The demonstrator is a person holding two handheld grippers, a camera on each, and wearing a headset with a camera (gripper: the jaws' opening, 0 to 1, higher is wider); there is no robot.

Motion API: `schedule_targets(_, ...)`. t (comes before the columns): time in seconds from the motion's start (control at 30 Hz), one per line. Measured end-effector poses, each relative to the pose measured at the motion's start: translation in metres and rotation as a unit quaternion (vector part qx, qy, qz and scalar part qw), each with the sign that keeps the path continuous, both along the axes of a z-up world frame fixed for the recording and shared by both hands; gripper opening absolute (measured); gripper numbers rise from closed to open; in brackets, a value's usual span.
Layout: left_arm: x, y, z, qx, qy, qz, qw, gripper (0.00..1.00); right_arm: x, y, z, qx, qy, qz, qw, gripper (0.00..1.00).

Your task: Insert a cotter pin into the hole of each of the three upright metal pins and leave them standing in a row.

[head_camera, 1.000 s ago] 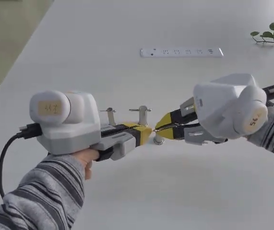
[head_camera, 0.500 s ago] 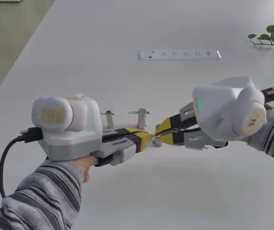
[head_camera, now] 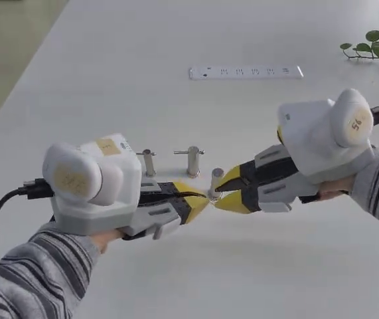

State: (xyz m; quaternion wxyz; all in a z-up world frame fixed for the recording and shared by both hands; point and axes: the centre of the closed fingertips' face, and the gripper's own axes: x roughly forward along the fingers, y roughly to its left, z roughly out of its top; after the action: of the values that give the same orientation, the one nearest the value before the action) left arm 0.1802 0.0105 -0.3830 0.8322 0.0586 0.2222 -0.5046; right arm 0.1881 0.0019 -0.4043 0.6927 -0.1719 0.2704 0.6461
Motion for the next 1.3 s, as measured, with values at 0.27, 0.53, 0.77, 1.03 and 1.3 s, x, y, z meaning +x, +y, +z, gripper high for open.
schedule_targets(0.27, -0.009, 0.0, 0.011, -0.021, -0.016, -0.035, 0.9991, 0.0, -0.014, 0.001, -0.002, 0.023, 0.051, -0.011, 0.9984, 0.1)
schedule_targets(0.53, -0.013, -0.002, 0.016, -0.041, -0.009, -0.043, 0.9982, 0.0, -0.024, 0.005, 0.003, 0.045, 0.067, -0.006, 0.9967, 0.05)
schedule_targets(0.77, -0.014, -0.002, 0.017, -0.056, 0.001, -0.041, 0.9976, 0.0, -0.029, 0.008, 0.007, 0.041, 0.058, 0.004, 0.9975, 0.0)
schedule_targets(1.03, -0.014, 0.0, 0.011, -0.05, 0.009, -0.037, 0.998, 0.0, -0.025, 0.003, 0.01, 0.023, 0.022, 0.016, 0.9994, 0.0)
schedule_targets(1.3, -0.014, -0.001, 0.005, -0.036, 0.005, -0.036, 0.9987, 0.0, -0.024, -0.001, 0.007, -0.007, -0.023, 0.038, 0.999, 0.0)
